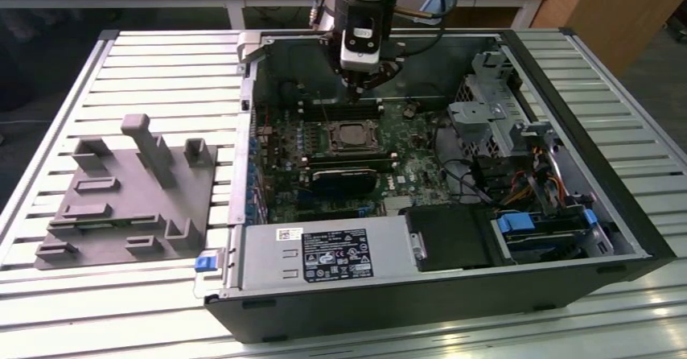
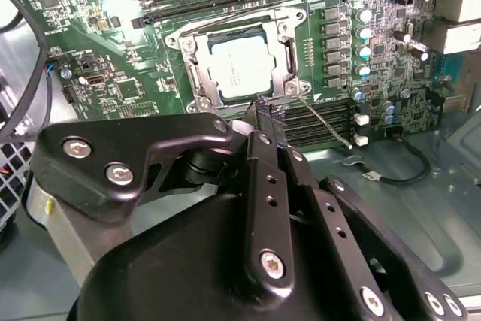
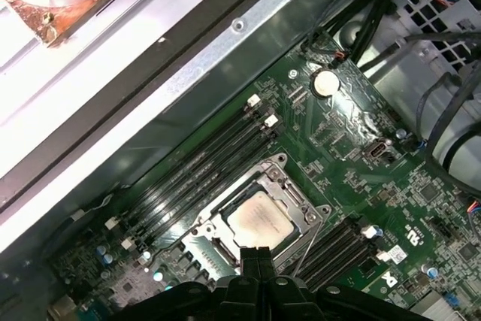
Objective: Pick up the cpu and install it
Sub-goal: 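Install the first cpu locking lever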
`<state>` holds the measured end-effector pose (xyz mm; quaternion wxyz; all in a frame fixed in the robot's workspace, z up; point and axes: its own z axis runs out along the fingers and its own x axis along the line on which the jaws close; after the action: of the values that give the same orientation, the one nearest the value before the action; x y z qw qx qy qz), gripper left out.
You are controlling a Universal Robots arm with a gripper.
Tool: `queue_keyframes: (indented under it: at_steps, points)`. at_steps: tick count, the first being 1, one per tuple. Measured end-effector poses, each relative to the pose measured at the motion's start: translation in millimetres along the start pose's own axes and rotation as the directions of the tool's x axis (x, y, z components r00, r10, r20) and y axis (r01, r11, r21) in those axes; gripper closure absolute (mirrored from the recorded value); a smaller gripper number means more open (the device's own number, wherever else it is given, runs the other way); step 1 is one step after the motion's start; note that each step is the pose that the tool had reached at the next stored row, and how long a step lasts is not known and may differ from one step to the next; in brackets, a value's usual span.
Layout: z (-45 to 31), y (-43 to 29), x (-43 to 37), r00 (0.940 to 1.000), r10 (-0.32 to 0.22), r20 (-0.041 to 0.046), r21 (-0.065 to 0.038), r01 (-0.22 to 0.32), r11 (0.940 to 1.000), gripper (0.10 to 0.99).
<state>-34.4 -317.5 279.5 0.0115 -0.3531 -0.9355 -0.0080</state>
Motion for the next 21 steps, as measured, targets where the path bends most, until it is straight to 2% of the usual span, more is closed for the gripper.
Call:
queue_keyframes:
  at_steps: [10,21]
  points:
    - [0.0,0.0,0.0,0.9985,-0.054,-0.0004,0.001,0.054,0.9985,0.980]
    - [0.0,0.0,0.0,0.9936,-0.113,-0.0009,0.003,0.113,0.9936,0.980]
